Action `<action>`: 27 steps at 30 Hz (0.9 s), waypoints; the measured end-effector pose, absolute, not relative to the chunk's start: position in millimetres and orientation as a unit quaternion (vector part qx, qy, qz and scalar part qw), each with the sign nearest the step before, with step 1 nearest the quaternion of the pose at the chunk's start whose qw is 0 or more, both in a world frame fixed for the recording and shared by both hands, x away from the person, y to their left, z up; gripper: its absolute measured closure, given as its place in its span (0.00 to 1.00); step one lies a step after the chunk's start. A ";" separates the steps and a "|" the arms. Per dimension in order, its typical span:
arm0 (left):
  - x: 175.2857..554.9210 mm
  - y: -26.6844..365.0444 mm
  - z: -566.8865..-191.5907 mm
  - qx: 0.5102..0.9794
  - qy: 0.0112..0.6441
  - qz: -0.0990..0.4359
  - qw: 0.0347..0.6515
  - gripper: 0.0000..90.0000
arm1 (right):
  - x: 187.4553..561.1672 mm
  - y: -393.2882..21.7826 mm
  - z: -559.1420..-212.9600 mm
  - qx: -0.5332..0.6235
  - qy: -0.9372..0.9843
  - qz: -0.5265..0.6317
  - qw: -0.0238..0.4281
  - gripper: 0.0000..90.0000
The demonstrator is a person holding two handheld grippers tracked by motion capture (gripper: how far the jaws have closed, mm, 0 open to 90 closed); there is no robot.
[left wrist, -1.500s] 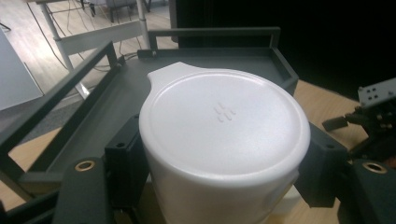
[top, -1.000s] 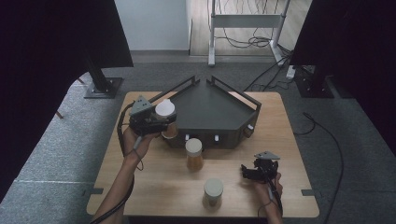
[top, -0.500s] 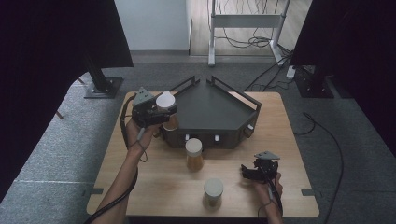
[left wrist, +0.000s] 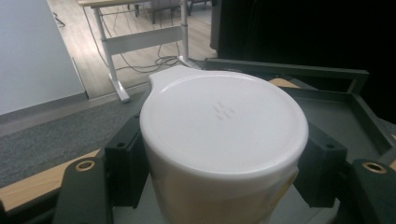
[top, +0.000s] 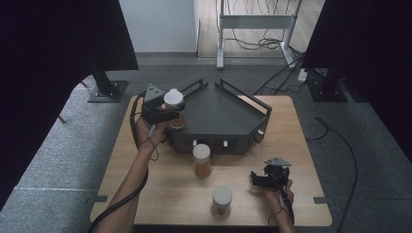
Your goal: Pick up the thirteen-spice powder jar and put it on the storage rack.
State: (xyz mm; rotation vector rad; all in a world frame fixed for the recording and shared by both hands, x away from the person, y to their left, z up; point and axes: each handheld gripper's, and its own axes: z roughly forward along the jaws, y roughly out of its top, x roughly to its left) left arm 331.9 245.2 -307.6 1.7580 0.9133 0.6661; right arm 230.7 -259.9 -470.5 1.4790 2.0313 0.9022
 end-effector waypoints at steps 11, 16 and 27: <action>343.2 243.4 -322.0 0.717 0.411 0.282 0.487 0.34 | 230.8 -260.0 -470.5 0.538 0.740 0.329 0.233 0.07; 344.1 242.0 -325.1 0.715 0.410 0.284 0.489 0.34 | 230.9 -260.0 -470.5 0.537 0.741 0.328 0.233 0.07; 346.8 242.2 -323.9 0.721 0.405 0.284 0.486 0.33 | 230.9 -260.0 -470.4 0.537 0.741 0.328 0.233 0.06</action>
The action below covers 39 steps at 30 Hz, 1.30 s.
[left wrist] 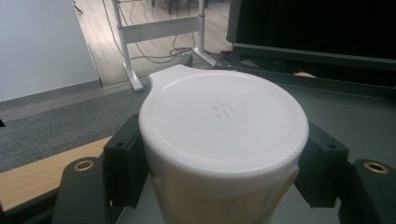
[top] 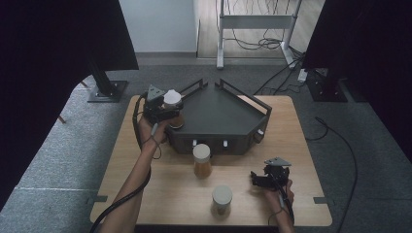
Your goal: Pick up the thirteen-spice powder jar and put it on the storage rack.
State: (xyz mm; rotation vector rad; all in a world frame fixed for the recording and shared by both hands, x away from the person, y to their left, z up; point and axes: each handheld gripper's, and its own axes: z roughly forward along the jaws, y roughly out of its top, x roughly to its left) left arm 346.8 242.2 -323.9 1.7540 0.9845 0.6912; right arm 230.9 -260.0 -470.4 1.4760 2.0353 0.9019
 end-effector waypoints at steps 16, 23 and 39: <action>347.3 237.5 -327.6 0.722 0.405 0.301 0.473 0.09 | 230.9 -260.2 -470.4 0.537 0.742 0.329 0.233 0.06; 344.2 241.6 -327.8 0.725 0.400 0.297 0.476 0.08 | 230.9 -260.1 -470.4 0.537 0.741 0.329 0.233 0.06; 329.6 254.6 -321.6 0.726 0.382 0.290 0.494 0.09 | 230.9 -260.2 -470.5 0.537 0.741 0.329 0.233 0.06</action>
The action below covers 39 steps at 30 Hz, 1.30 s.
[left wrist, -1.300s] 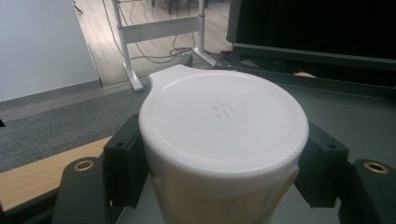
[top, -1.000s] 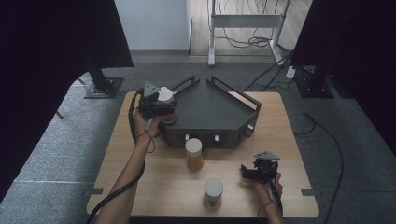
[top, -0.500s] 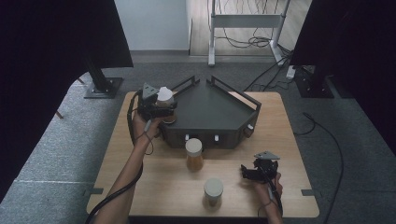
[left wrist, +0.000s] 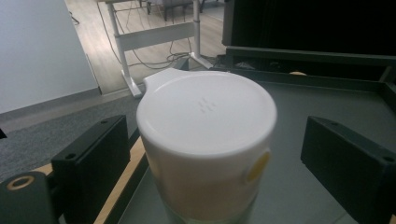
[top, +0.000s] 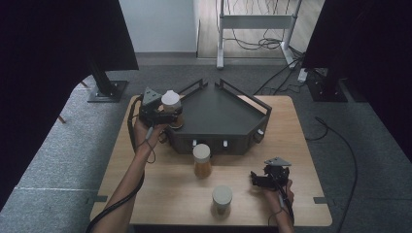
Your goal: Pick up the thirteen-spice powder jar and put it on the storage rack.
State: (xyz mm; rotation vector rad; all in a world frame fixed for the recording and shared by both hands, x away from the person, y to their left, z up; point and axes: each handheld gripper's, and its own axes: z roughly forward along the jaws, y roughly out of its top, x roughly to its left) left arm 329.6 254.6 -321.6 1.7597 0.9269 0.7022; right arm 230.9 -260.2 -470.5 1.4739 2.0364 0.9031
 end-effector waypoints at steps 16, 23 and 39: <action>311.5 266.9 -323.4 0.730 0.374 0.289 0.493 0.09 | 230.9 -260.1 -470.5 0.537 0.741 0.329 0.233 0.06; 300.8 278.5 -327.1 0.730 0.377 0.281 0.496 0.09 | 230.8 -259.9 -470.5 0.537 0.741 0.329 0.233 0.06; 276.0 295.9 -335.2 0.745 0.370 0.268 0.487 0.09 | 230.7 -259.8 -470.4 0.537 0.741 0.328 0.233 0.07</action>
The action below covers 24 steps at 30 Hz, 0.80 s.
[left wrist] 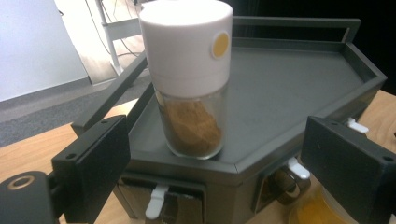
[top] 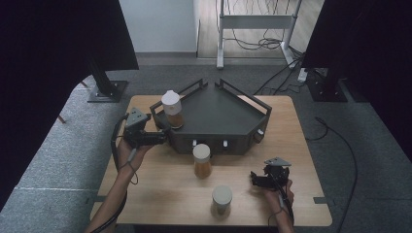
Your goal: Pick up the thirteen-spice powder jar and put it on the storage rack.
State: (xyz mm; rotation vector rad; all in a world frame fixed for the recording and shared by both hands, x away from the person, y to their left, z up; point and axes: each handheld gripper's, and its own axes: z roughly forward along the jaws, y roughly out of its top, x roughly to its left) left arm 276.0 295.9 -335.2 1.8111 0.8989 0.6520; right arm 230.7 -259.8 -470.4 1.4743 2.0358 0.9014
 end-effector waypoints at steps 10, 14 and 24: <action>269.1 300.8 -346.5 0.758 0.370 0.253 0.475 0.09 | 230.2 -259.1 -470.4 0.538 0.740 0.328 0.234 0.07; 268.3 302.9 -352.0 0.765 0.370 0.244 0.468 0.09 | 230.2 -259.0 -470.4 0.538 0.740 0.328 0.234 0.07; 263.6 303.8 -364.6 0.778 0.369 0.231 0.453 0.09 | 230.3 -259.1 -470.3 0.538 0.741 0.328 0.233 0.06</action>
